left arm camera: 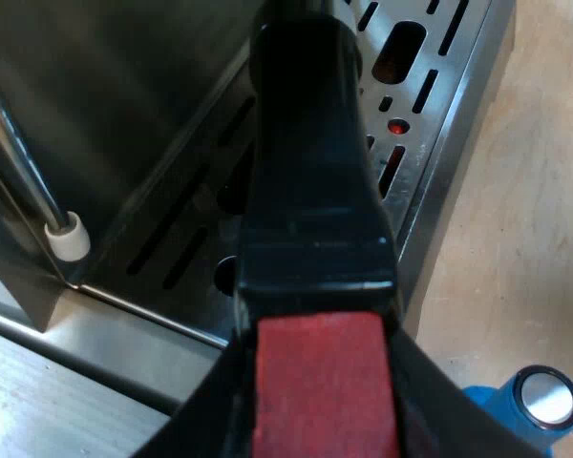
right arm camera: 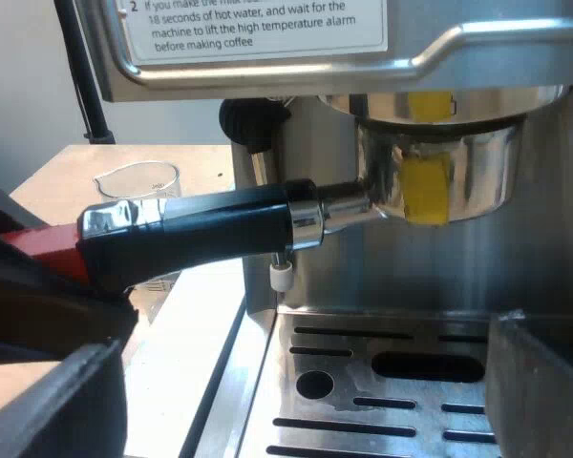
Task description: Put the handle in the coffee machine
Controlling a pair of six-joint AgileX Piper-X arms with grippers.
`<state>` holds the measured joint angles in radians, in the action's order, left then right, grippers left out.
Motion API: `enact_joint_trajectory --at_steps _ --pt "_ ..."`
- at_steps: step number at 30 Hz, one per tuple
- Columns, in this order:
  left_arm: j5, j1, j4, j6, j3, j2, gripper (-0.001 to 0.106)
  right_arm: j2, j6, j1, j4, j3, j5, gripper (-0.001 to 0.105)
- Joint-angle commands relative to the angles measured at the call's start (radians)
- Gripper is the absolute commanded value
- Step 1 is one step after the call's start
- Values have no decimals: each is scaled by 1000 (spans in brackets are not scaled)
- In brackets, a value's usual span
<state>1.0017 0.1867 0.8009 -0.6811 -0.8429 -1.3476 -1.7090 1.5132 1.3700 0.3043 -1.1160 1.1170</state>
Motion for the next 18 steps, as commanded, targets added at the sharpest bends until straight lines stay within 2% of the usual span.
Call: enact_joint_trajectory --at_steps 1,8,14,18 --pt "67 -3 -20 -9 -12 10 0 2 16 -4 7 -6 6 77" --pt "74 -3 -20 -9 -21 13 0 2 16 -4 7 -6 6 77" --pt "74 -3 -7 -9 -66 19 0 2 16 -4 7 -6 6 77" --pt "104 -3 11 -9 -82 20 0 2 16 -4 7 -6 6 77"
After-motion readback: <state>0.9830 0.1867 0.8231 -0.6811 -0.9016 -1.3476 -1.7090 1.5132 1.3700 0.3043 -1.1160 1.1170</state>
